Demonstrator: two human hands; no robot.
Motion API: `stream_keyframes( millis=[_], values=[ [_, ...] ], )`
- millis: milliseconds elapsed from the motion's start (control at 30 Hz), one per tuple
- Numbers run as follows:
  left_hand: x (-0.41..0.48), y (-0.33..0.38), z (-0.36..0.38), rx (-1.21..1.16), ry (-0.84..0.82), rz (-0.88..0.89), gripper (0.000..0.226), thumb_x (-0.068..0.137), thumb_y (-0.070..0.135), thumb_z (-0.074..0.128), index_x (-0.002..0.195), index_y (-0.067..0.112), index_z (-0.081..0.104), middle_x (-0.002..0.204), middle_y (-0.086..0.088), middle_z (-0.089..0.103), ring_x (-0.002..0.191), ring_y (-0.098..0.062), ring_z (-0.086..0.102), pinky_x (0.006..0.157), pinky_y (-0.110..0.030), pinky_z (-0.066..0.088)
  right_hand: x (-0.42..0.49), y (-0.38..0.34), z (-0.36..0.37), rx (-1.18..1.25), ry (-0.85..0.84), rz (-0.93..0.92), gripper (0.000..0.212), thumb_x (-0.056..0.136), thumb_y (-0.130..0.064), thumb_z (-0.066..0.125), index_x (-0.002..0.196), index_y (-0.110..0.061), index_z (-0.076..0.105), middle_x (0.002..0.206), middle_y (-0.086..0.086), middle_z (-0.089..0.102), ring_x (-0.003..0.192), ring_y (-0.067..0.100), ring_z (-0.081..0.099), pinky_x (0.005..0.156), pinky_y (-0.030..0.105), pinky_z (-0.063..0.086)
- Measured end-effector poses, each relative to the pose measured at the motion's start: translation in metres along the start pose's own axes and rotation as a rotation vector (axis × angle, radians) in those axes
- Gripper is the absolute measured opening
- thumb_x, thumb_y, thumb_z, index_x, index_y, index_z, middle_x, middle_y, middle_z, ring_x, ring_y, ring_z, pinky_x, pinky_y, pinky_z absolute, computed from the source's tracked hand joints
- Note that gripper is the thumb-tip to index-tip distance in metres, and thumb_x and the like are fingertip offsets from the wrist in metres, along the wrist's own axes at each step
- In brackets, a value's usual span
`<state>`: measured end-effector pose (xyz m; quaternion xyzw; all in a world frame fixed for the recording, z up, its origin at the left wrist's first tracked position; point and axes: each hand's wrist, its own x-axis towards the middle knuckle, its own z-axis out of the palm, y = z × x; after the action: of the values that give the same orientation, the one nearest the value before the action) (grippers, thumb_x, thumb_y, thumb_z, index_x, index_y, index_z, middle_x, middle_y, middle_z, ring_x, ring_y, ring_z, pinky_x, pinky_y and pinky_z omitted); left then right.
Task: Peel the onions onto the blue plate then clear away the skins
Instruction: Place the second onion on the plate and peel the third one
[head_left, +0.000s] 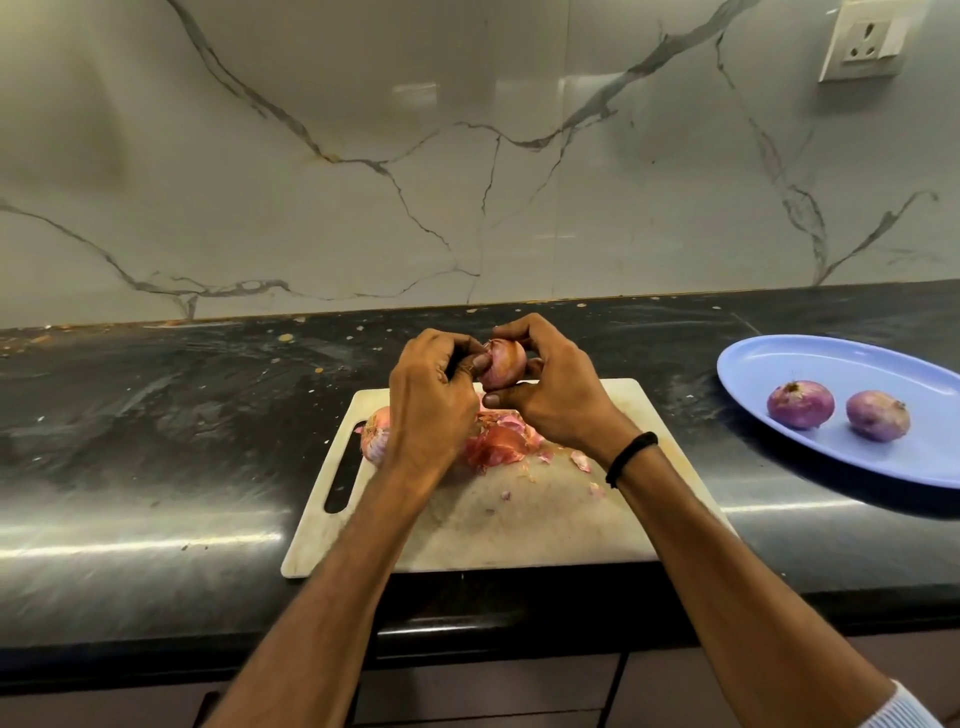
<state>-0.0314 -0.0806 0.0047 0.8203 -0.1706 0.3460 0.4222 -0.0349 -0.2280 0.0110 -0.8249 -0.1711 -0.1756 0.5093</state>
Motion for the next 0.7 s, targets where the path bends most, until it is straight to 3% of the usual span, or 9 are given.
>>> stream_keyframes(
  millis=[100,200,300,433,600,700],
  values=[
    [0.0,-0.003,0.004,0.072,-0.019,0.027,0.017,0.087,-0.008,0.059,0.096,0.005,0.066,0.096,-0.006,0.061,0.092,-0.019,0.056,0.075,-0.015,0.042,0.0,0.0,0.001,-0.007,-0.008,0.017,0.063,0.072,-0.008,0.087,0.124,-0.02,0.054,0.116,-0.006,0.057,0.102,0.014,0.064,0.081,0.023,0.059],
    [-0.001,-0.002,0.006,0.074,-0.006,0.014,0.022,0.087,-0.009,0.053,0.102,0.003,0.064,0.101,-0.011,0.061,0.094,-0.02,0.056,0.079,-0.021,0.048,0.0,-0.001,0.001,-0.02,-0.039,0.021,0.067,0.074,-0.012,0.085,0.132,-0.022,0.053,0.122,-0.009,0.055,0.11,0.015,0.061,0.093,0.028,0.056],
    [-0.001,0.001,0.003,0.048,0.025,-0.017,0.021,0.091,-0.007,0.051,0.104,0.004,0.063,0.1,-0.007,0.059,0.09,-0.014,0.055,0.075,-0.009,0.044,-0.001,-0.004,-0.004,0.189,-0.122,0.057,0.064,0.082,-0.005,0.076,0.139,-0.018,0.051,0.13,-0.005,0.055,0.117,0.017,0.06,0.098,0.029,0.053],
    [-0.001,0.002,-0.001,-0.003,0.018,-0.066,0.018,0.096,-0.004,0.049,0.102,0.009,0.06,0.096,-0.003,0.061,0.085,-0.012,0.057,0.072,-0.01,0.046,-0.001,-0.004,-0.011,0.367,-0.139,0.107,0.051,0.089,0.006,0.064,0.135,-0.013,0.053,0.129,0.001,0.055,0.118,0.023,0.059,0.095,0.036,0.056],
    [0.0,0.003,-0.007,-0.098,0.005,-0.107,0.019,0.097,-0.002,0.053,0.102,0.015,0.06,0.097,0.004,0.061,0.084,0.003,0.058,0.073,0.0,0.045,0.0,-0.002,-0.013,0.376,-0.119,0.12,0.05,0.086,0.002,0.071,0.13,-0.015,0.056,0.128,0.004,0.055,0.117,0.024,0.059,0.092,0.038,0.058],
    [0.001,0.003,-0.008,-0.166,-0.039,-0.103,0.017,0.097,0.009,0.059,0.11,0.018,0.065,0.108,0.006,0.066,0.097,-0.001,0.063,0.081,-0.007,0.05,0.001,-0.001,-0.012,0.33,-0.081,0.106,0.056,0.079,0.002,0.077,0.128,-0.015,0.057,0.128,0.005,0.057,0.116,0.023,0.061,0.093,0.037,0.057]
  ],
)
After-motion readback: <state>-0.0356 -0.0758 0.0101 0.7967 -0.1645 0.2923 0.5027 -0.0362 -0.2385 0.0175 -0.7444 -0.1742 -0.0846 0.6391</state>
